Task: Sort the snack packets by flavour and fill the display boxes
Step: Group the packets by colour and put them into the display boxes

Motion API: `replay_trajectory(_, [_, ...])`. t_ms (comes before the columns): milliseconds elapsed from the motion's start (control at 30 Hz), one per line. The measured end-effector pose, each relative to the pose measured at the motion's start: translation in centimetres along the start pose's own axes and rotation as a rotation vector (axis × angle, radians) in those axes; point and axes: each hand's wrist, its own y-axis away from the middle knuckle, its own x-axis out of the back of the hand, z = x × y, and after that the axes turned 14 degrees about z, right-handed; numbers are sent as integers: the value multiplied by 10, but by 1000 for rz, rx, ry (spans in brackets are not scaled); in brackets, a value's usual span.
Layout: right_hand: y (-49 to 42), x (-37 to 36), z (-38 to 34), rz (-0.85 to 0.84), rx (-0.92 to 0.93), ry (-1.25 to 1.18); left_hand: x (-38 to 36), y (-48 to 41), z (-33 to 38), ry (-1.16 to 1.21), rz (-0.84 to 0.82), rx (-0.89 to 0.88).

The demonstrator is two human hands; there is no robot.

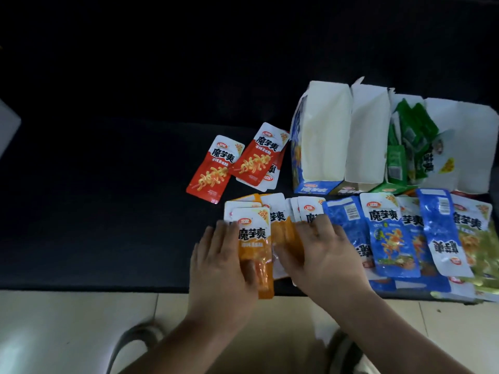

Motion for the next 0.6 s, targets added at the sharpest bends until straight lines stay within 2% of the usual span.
replay_trajectory(67, [0, 3, -2, -73, -6, 27, 0, -5, 9, 57, 15, 0])
replay_trajectory(233, [7, -2, 13, 75, -71, -175, -11, -19, 13, 420, -3, 343])
replay_trajectory(300, [8, -2, 19, 129, -113, -270, -14, -19, 12, 473, 39, 418])
replay_trajectory(500, [16, 0, 20, 153, -87, -405, -12, -11, 16, 274, 52, 309])
replay_trajectory(600, [14, 5, 16, 86, -105, -429, -15, -6, 29, 269, 2, 245])
